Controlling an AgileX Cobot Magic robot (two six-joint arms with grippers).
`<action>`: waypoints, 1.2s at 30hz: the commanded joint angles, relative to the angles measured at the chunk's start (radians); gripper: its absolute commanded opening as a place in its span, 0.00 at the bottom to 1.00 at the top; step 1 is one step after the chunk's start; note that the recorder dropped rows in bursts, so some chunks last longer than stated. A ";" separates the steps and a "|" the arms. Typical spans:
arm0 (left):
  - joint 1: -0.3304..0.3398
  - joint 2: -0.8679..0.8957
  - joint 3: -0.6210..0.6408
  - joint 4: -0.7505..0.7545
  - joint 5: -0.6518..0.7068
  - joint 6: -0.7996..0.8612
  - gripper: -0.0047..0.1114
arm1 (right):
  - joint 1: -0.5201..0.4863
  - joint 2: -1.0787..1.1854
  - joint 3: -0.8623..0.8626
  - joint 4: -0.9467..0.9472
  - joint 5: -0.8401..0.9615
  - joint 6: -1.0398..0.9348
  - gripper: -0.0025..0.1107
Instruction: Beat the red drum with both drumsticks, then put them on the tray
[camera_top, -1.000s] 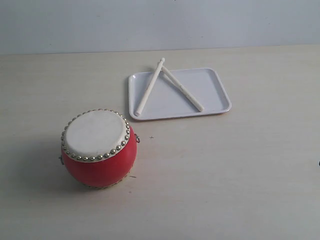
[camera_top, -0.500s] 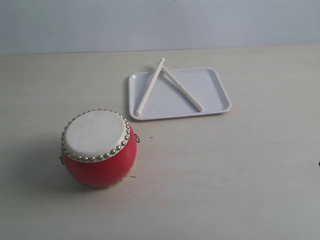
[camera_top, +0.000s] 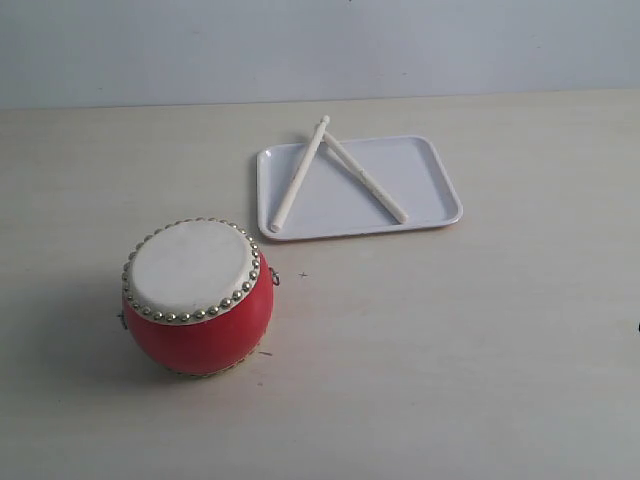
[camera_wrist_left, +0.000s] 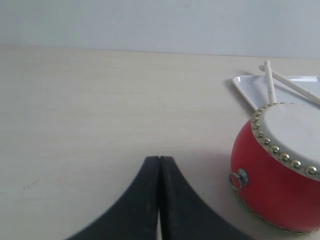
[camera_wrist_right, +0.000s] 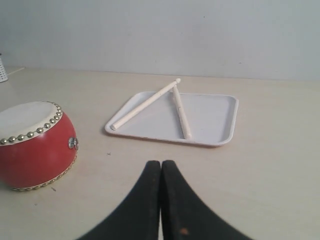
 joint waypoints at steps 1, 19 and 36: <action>0.002 -0.007 0.001 -0.002 -0.009 -0.003 0.04 | 0.000 -0.006 0.004 -0.001 -0.007 0.000 0.02; 0.002 -0.007 0.001 -0.002 -0.009 -0.001 0.04 | -0.188 -0.006 0.004 -0.008 -0.005 -0.085 0.02; 0.002 -0.007 0.001 -0.002 -0.009 -0.001 0.04 | -0.215 -0.006 0.004 -0.008 -0.005 -0.084 0.02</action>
